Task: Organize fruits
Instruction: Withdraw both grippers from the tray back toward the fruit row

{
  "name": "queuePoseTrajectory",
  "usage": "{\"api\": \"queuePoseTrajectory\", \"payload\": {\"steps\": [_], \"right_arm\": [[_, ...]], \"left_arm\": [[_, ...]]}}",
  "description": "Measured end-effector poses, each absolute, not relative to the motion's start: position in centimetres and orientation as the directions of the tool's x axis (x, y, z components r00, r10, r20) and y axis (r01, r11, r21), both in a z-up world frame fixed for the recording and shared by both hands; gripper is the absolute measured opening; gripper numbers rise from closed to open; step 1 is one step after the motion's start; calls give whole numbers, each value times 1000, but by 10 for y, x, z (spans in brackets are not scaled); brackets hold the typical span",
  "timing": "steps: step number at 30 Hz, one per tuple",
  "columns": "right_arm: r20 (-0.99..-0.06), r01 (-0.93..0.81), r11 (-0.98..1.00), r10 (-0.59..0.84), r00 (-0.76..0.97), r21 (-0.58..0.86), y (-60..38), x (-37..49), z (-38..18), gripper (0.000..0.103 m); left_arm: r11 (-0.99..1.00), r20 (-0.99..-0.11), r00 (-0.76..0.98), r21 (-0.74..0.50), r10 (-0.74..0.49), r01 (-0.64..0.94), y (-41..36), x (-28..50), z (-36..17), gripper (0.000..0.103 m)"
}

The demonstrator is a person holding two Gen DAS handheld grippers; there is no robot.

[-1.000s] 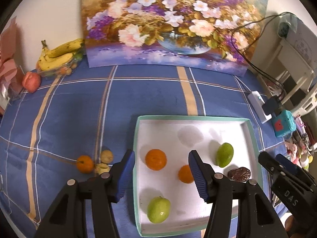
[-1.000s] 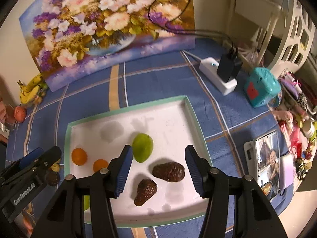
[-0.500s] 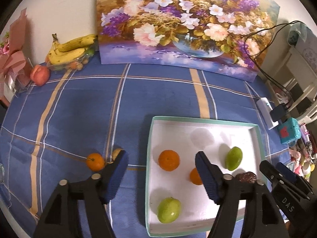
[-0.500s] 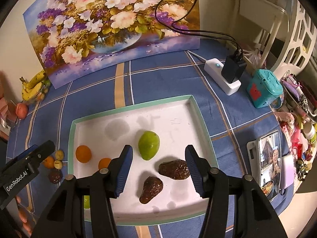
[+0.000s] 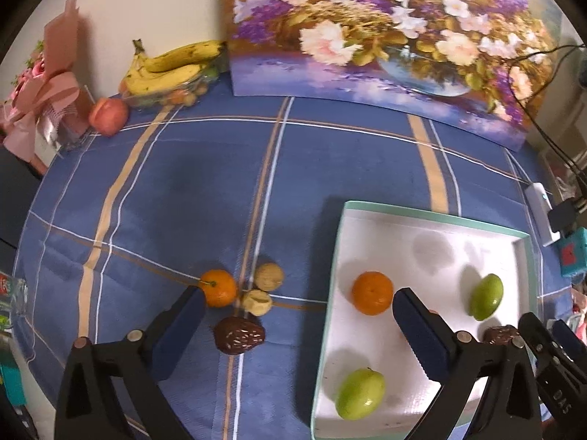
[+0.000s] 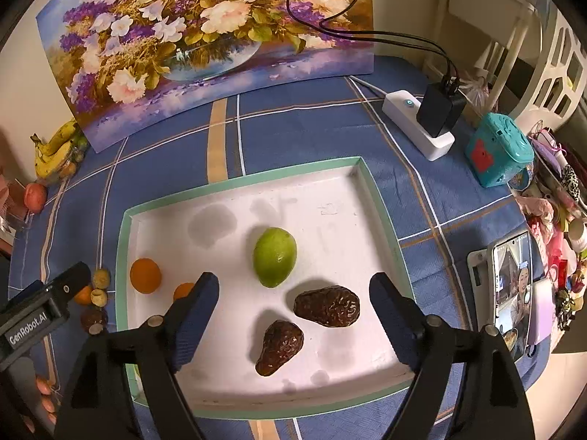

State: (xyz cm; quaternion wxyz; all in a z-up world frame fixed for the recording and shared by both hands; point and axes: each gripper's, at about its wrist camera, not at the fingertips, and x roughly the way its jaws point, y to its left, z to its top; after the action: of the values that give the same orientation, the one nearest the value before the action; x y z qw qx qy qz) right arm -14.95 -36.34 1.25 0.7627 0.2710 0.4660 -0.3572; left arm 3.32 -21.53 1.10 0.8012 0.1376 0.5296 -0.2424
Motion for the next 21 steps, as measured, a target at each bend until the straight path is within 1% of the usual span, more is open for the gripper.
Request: {"api": "queuePoseTrajectory", "payload": {"steps": [1, 4, 11, 17, 21], "right_arm": [[-902, 795, 602, -296, 314, 79, -363, -149, 12, 86], [-894, 789, 610, -308, 327, 78, -361, -148, 12, 96], [-857, 770, 629, -336, 390, 104, -355, -144, 18, 96], [-830, 755, 641, -341, 441, 137, -352, -141, 22, 96], [-809, 737, 667, -369, 457, 112, -345, -137, 22, 96]], "left_arm": [[847, -914, 327, -31, -238, 531, -215, 34, 11, 103], [852, -910, 341, -23, -234, 524, -213, 36, 13, 103], [862, -895, 375, -19, -240, 507, -208, 39, 18, 103], [857, -879, 417, 18, -232, 515, -206, 40, 22, 103], [854, -867, 437, 26, -240, 520, -202, 39, 23, 103]]}}
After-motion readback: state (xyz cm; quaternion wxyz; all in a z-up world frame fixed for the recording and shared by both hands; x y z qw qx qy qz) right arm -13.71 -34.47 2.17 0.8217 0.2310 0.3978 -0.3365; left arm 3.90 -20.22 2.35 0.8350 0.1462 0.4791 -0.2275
